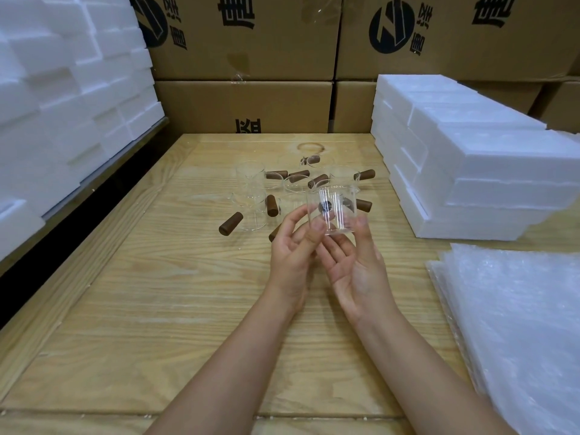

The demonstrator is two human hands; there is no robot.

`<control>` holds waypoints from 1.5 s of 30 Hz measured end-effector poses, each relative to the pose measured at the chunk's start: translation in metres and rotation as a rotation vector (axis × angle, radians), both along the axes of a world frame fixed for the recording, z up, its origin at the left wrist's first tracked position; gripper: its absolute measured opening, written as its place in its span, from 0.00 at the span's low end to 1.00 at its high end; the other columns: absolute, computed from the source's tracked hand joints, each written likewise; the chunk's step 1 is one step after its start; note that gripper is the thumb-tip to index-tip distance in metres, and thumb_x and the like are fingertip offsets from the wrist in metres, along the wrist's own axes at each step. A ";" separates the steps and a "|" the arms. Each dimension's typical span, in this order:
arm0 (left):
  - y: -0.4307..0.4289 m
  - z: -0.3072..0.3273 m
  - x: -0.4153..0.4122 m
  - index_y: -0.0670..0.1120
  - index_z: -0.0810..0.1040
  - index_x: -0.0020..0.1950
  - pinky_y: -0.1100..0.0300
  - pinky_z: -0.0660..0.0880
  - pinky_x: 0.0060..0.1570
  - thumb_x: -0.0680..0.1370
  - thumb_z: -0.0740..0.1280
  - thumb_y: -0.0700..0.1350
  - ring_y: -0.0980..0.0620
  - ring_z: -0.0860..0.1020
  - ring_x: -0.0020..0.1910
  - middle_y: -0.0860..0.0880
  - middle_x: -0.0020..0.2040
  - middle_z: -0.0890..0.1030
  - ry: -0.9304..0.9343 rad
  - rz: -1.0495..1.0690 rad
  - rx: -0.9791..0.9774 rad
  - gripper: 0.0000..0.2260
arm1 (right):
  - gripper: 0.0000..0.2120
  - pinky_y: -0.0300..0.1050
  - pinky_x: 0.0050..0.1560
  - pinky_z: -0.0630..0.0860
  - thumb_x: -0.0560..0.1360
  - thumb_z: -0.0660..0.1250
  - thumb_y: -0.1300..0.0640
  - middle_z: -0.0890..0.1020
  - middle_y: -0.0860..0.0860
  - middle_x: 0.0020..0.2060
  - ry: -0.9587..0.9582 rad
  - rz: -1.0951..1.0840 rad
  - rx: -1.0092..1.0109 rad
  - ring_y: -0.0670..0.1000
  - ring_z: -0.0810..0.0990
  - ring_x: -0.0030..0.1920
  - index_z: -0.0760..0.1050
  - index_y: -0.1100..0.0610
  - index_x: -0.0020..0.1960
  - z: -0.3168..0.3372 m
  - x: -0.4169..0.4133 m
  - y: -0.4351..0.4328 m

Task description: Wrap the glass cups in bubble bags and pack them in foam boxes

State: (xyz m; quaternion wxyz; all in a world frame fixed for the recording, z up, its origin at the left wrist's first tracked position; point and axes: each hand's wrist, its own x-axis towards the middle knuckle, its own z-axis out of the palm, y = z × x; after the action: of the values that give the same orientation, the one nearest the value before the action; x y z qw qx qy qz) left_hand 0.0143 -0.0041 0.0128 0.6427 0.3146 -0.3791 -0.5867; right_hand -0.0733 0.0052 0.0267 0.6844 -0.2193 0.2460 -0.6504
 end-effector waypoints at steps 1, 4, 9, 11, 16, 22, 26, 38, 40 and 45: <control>0.000 0.001 0.000 0.43 0.72 0.63 0.52 0.73 0.57 0.71 0.67 0.43 0.53 0.81 0.47 0.51 0.45 0.85 -0.001 0.000 0.000 0.20 | 0.20 0.44 0.51 0.80 0.69 0.67 0.46 0.82 0.56 0.51 0.040 -0.023 -0.007 0.52 0.82 0.52 0.77 0.58 0.56 -0.001 0.000 0.000; 0.001 0.002 0.001 0.44 0.73 0.63 0.52 0.73 0.59 0.71 0.68 0.43 0.56 0.82 0.49 0.52 0.46 0.85 -0.002 0.014 -0.007 0.20 | 0.23 0.47 0.52 0.79 0.65 0.69 0.43 0.82 0.48 0.47 0.179 -0.114 -0.017 0.49 0.77 0.49 0.79 0.56 0.55 0.000 -0.001 0.000; -0.001 -0.002 0.001 0.44 0.73 0.63 0.61 0.76 0.54 0.70 0.70 0.43 0.49 0.81 0.57 0.47 0.51 0.85 -0.027 0.075 -0.039 0.21 | 0.27 0.43 0.50 0.78 0.63 0.71 0.47 0.79 0.51 0.49 0.308 -0.257 -0.110 0.46 0.79 0.46 0.71 0.56 0.60 0.002 0.001 0.001; -0.001 -0.003 0.000 0.44 0.73 0.62 0.64 0.76 0.51 0.68 0.74 0.45 0.45 0.79 0.60 0.46 0.52 0.84 -0.009 0.083 -0.053 0.24 | 0.26 0.42 0.52 0.78 0.63 0.72 0.51 0.79 0.52 0.50 0.316 -0.259 -0.141 0.46 0.80 0.48 0.71 0.57 0.58 0.001 0.003 0.003; -0.001 -0.001 -0.001 0.46 0.73 0.58 0.62 0.76 0.51 0.55 0.82 0.59 0.49 0.81 0.56 0.45 0.52 0.85 0.017 0.071 -0.069 0.38 | 0.23 0.38 0.47 0.78 0.64 0.72 0.51 0.83 0.49 0.44 0.263 -0.247 -0.130 0.45 0.82 0.45 0.74 0.57 0.56 0.002 0.000 0.001; 0.001 0.003 -0.001 0.36 0.69 0.64 0.55 0.75 0.59 0.55 0.80 0.63 0.47 0.79 0.55 0.40 0.57 0.80 0.083 -0.012 0.040 0.48 | 0.19 0.39 0.48 0.79 0.66 0.70 0.49 0.84 0.51 0.43 0.133 -0.179 -0.066 0.47 0.82 0.44 0.79 0.60 0.52 0.003 -0.004 -0.002; -0.002 -0.002 0.001 0.41 0.78 0.57 0.61 0.77 0.53 0.72 0.69 0.51 0.52 0.80 0.50 0.46 0.50 0.83 0.032 -0.048 0.044 0.18 | 0.20 0.41 0.51 0.79 0.66 0.69 0.48 0.84 0.54 0.44 0.087 -0.112 -0.001 0.48 0.81 0.44 0.80 0.62 0.51 0.002 -0.003 -0.004; -0.001 -0.004 -0.002 0.44 0.79 0.56 0.55 0.76 0.61 0.64 0.74 0.47 0.50 0.80 0.59 0.49 0.54 0.84 -0.011 0.120 -0.031 0.22 | 0.24 0.38 0.49 0.77 0.66 0.69 0.45 0.83 0.45 0.45 0.319 -0.197 -0.104 0.44 0.82 0.46 0.74 0.54 0.59 0.003 -0.008 -0.003; -0.003 -0.007 -0.003 0.44 0.78 0.56 0.59 0.77 0.56 0.63 0.75 0.45 0.50 0.81 0.58 0.49 0.54 0.84 -0.022 0.126 -0.046 0.23 | 0.27 0.42 0.53 0.77 0.62 0.72 0.45 0.82 0.49 0.50 0.381 -0.186 -0.124 0.50 0.82 0.52 0.72 0.51 0.59 0.004 -0.007 -0.003; -0.005 -0.011 -0.004 0.45 0.77 0.54 0.68 0.76 0.47 0.63 0.78 0.40 0.58 0.82 0.52 0.54 0.50 0.85 -0.067 0.121 -0.095 0.21 | 0.33 0.50 0.63 0.74 0.54 0.77 0.47 0.77 0.56 0.58 0.369 -0.210 -0.081 0.57 0.75 0.64 0.71 0.50 0.57 0.004 -0.005 -0.003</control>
State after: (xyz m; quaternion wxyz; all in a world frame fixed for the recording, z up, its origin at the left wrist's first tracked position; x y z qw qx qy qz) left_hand 0.0099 -0.0089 0.0021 0.6782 0.3253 -0.4081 -0.5173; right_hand -0.0783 0.0019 0.0312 0.5467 -0.3350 0.3620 -0.6766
